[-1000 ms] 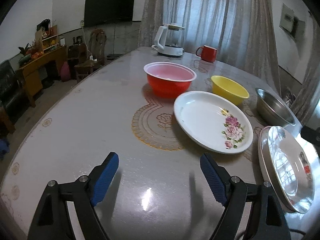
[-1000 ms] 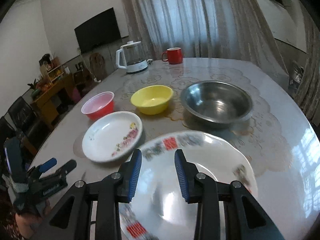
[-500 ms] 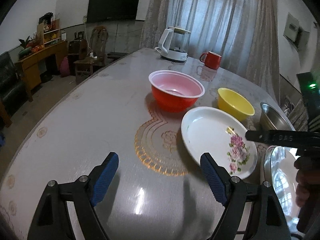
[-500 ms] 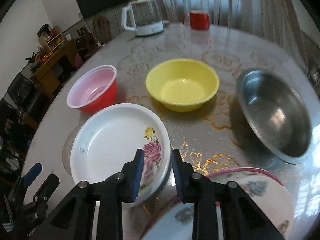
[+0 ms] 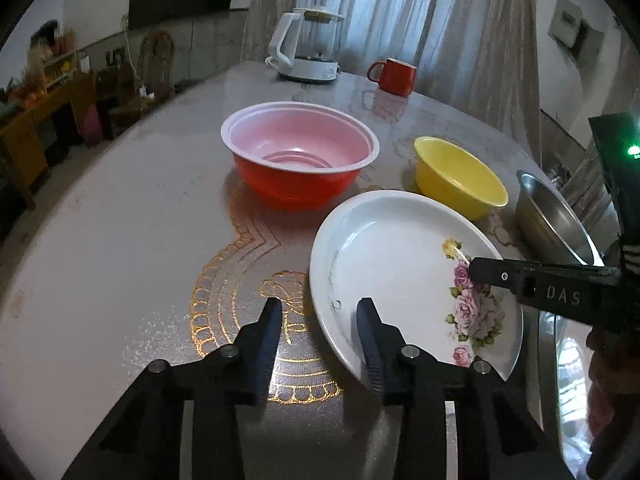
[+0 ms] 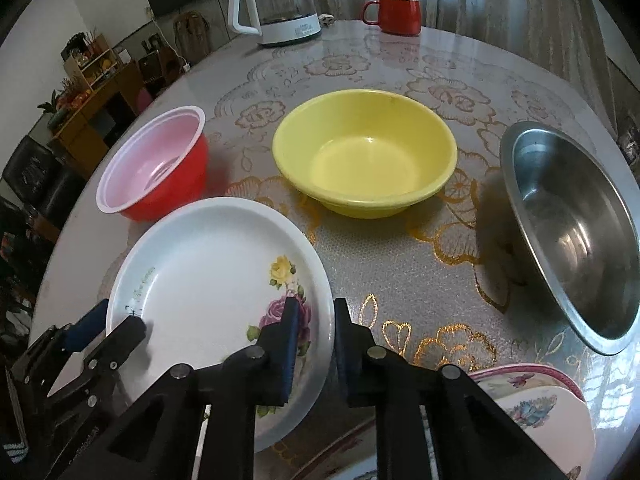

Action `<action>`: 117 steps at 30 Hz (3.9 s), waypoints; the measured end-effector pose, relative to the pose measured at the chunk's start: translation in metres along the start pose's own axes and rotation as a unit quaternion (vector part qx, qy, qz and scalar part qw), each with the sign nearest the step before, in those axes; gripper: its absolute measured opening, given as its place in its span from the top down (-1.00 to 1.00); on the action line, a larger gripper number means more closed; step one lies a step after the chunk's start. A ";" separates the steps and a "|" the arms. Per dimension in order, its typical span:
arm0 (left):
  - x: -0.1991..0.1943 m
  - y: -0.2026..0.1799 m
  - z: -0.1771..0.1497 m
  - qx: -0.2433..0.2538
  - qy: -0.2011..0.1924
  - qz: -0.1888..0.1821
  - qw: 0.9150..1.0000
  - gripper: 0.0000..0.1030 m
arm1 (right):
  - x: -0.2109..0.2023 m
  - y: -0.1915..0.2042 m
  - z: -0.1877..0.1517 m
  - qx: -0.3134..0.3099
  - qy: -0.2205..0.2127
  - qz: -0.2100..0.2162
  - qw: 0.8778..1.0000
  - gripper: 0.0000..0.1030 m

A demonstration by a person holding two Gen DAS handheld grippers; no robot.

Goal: Organize plates and bowls
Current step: 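Grasp the rim of the white rose plate with the right gripper, then lift the rose plate with the right gripper toward the plate stack, then lower the rose plate onto the red-character plate with the right gripper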

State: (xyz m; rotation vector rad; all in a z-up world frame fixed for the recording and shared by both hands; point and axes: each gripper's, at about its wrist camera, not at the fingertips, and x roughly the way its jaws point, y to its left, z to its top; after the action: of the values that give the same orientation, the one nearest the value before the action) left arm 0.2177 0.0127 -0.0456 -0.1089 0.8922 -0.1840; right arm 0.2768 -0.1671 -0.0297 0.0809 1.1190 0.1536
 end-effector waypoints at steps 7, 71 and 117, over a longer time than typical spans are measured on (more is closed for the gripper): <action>-0.017 0.002 -0.010 0.020 0.000 0.016 1.000 0.58 | -0.006 0.018 -0.012 -0.037 0.004 -0.009 0.999 0.68; -0.100 0.019 -0.076 0.003 -0.097 -0.009 0.995 0.44 | -0.108 0.059 -0.151 -0.022 -0.176 0.085 0.981 0.75; -0.069 -0.167 -0.075 0.174 -0.061 -0.081 0.980 0.44 | -0.151 -0.110 -0.206 0.181 -0.172 0.032 0.968 0.74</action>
State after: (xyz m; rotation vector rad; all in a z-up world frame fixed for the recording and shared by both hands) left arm 0.0974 -0.1379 -0.0113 0.1319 0.7168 -0.4773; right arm 0.0362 -0.3027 -0.0008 0.4542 0.7857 -0.0113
